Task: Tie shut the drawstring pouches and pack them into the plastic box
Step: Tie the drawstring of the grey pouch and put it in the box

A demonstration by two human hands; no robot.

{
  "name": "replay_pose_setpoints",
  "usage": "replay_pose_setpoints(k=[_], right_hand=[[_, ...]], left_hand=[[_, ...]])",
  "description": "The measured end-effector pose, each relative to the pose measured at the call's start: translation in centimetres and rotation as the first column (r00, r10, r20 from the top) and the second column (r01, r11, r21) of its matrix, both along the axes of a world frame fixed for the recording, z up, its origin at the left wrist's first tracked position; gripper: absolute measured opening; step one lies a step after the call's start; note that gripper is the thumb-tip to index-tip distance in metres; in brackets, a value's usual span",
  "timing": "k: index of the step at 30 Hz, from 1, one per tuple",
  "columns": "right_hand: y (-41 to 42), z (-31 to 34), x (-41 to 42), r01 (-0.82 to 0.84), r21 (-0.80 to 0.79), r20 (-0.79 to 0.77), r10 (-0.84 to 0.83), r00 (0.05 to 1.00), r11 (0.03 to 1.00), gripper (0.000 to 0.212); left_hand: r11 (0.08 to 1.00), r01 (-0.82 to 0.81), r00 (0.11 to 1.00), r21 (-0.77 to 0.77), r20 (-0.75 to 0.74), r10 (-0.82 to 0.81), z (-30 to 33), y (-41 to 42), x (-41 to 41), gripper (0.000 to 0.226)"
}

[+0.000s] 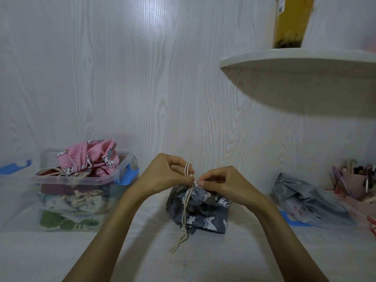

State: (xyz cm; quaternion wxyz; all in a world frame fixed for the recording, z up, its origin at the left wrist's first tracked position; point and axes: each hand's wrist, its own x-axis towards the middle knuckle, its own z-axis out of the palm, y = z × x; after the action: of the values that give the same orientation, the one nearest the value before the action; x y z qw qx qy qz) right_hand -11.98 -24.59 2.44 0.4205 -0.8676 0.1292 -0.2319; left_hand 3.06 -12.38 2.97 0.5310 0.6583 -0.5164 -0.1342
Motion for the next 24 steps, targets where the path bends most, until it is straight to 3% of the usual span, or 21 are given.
replay_pose_setpoints(k=[5,11,16,21,24], right_hand=[[0.2,0.0,0.2,0.006,-0.008,-0.001,-0.006,1.000,1.000,0.010],[-0.3,-0.1,0.3,0.089,0.075,-0.043,-0.086,0.995,0.993,0.013],[-0.5,-0.3,0.4,0.096,0.236,-0.170,-0.056,0.984,0.967,0.022],[-0.7,-0.9,1.0,0.040,0.368,-0.057,-0.020,0.998,0.929,0.026],[-1.0,-1.3,1.0,0.056,0.364,0.001,-0.060,0.998,0.930,0.023]], left_hand=[[0.981,-0.171,0.970,-0.091,0.157,0.184,-0.8,-0.3,-0.1,0.018],[0.930,-0.339,0.862,-0.142,0.350,0.367,-1.6,-0.8,-0.5,0.012],[0.937,-0.322,0.880,-0.140,0.320,0.350,-2.0,-1.1,-0.8,0.014],[0.946,-0.259,0.924,-0.197,0.233,0.302,-2.1,-1.5,-0.9,0.012],[0.964,-0.205,0.947,-0.168,0.214,0.239,-2.2,-1.8,-0.7,0.011]])
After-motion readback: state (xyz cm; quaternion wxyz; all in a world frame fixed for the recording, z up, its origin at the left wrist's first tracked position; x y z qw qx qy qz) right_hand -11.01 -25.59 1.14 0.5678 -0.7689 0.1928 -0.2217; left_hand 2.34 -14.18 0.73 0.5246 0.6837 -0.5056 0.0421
